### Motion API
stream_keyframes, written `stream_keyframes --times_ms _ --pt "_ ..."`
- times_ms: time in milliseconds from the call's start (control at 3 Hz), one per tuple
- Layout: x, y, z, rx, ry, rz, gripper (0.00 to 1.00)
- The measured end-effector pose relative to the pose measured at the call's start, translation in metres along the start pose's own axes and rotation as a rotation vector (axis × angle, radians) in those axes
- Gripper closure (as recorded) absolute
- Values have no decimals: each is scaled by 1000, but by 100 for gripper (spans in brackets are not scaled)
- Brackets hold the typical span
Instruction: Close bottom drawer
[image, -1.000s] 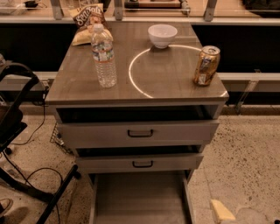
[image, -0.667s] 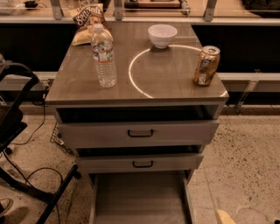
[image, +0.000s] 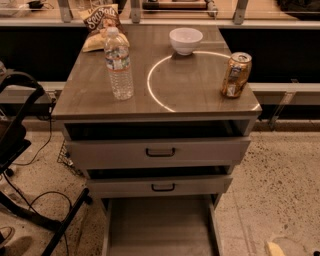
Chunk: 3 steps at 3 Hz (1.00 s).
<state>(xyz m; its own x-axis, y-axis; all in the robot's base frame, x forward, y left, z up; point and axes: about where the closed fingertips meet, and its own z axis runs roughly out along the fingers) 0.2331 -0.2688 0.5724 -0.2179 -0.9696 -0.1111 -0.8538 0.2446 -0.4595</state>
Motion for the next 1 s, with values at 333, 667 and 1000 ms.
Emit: stream_keyframes --times_ms 333,667,1000 --pt "0 -1 -1 3 2 0 17" --pt "0 -2 -2 5 3 -2 41" --pt "5 0 -17 32 45 1 72"
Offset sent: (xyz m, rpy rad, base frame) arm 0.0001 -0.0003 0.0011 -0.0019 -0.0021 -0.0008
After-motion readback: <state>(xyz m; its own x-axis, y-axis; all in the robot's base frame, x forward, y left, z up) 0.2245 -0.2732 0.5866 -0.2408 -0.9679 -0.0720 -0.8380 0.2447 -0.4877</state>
